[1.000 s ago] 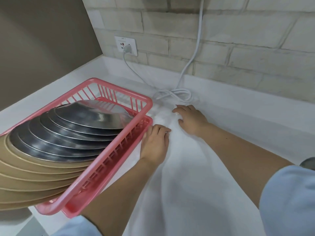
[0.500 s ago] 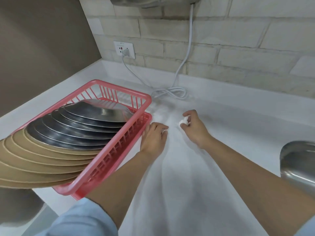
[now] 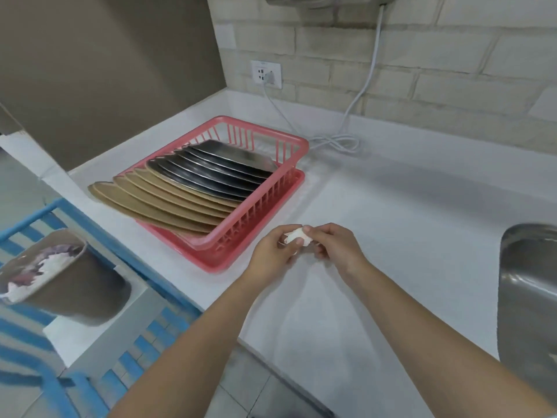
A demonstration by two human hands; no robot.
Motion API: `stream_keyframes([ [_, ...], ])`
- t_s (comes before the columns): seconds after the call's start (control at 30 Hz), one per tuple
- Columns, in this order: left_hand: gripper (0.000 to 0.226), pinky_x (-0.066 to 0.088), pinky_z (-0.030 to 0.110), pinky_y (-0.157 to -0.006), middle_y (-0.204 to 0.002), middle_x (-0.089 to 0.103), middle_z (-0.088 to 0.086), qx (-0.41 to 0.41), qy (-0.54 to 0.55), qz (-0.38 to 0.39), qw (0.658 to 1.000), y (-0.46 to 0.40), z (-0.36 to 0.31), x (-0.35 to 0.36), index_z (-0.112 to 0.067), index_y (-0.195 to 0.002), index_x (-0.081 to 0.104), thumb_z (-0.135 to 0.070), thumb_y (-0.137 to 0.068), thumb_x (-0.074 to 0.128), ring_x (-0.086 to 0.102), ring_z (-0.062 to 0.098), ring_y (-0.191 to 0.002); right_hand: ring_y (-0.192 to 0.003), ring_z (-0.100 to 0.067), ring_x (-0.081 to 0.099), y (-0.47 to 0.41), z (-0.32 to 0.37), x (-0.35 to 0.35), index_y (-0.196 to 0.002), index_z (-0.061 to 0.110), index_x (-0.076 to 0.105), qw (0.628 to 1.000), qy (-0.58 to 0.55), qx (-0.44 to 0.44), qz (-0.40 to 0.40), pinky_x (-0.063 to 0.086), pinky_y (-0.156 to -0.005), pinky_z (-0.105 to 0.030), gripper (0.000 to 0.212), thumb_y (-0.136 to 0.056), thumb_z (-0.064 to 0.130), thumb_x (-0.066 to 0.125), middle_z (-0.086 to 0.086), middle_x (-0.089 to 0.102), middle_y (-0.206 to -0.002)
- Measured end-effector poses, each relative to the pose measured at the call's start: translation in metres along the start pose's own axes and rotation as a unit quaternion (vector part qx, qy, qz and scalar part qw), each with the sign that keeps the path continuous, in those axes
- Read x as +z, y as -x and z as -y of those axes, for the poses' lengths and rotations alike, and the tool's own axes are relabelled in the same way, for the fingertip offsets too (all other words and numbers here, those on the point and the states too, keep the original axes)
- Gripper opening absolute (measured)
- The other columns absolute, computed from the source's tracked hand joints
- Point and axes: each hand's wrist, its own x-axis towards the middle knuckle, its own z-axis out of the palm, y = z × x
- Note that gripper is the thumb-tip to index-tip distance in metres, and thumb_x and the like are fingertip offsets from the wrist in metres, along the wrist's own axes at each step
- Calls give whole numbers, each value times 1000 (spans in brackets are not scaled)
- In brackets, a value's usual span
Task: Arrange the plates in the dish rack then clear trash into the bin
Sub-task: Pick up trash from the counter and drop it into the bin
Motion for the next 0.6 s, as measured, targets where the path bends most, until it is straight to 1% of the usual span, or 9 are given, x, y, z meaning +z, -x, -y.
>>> stream_keyframes([
  [0.07,23,46,20,-55,-78,64,-5,13,-24,0,1000,16,2,-14,-17,-119,66,-21,-96,62,52,9,-56,-56,-17,49,10,-1,10,-83,8,67,1000,2,-4,3,46,-57,-26,25,-80,30,78,-1,60,-64],
  [0.13,20,47,23,-58,-75,63,-3,12,-43,-9,999,35,8,-34,-19,-116,66,-25,-98,59,53,10,-58,-59,-18,52,24,1,26,-82,7,70,999,12,-5,31,50,-63,-31,27,-78,32,79,-3,63,-67],
  [0.23,18,47,23,-62,-77,59,-3,-31,-15,-37,999,62,17,-57,-18,-108,63,-29,-102,51,52,8,-61,-63,-16,56,48,1,50,-86,6,74,996,11,-2,86,53,-69,-34,23,-80,28,77,-6,69,-73],
  [0.37,25,40,23,-64,-81,55,1,-106,57,-90,989,99,30,-96,-11,-108,54,-30,-106,36,48,11,-66,-61,-9,56,83,-11,103,-101,10,75,985,34,-8,170,51,-61,-22,17,-88,18,69,-9,74,-89],
  [0.4,28,39,24,-65,-80,55,0,-118,68,-98,986,107,32,-107,-13,-104,54,-31,-106,34,47,11,-66,-61,-9,56,90,-14,121,-103,11,74,983,44,-12,181,50,-59,-21,17,-88,17,69,-8,74,-88],
  [0.47,38,36,25,-63,-68,51,-3,-136,95,-115,979,126,34,-135,-17,-83,54,-38,-106,32,44,10,-60,-62,-12,55,103,-21,160,-102,10,74,980,59,-20,188,48,-58,-22,17,-87,17,71,-5,71,-85],
  [0.5,43,35,25,-60,-61,47,-5,-136,108,-120,977,135,33,-148,-19,-73,50,-42,-105,32,42,9,-56,-64,-13,55,108,-23,178,-101,10,73,980,66,-28,188,47,-58,-22,17,-86,18,72,-5,69,-85],
  [0.53,45,34,24,-57,-58,44,-6,-135,114,-124,976,143,35,-163,-20,-69,47,-46,-103,34,40,8,-53,-66,-14,54,114,-25,198,-99,8,73,978,75,-37,190,46,-57,-22,18,-85,18,73,-6,67,-85],
  [0.6,40,34,24,-55,-60,46,-8,-125,111,-135,977,157,40,-194,-22,-71,50,-47,-101,41,42,7,-55,-63,-12,55,125,-26,236,-98,4,70,976,86,-54,192,45,-54,-18,19,-84,17,73,-7,64,-84],
])
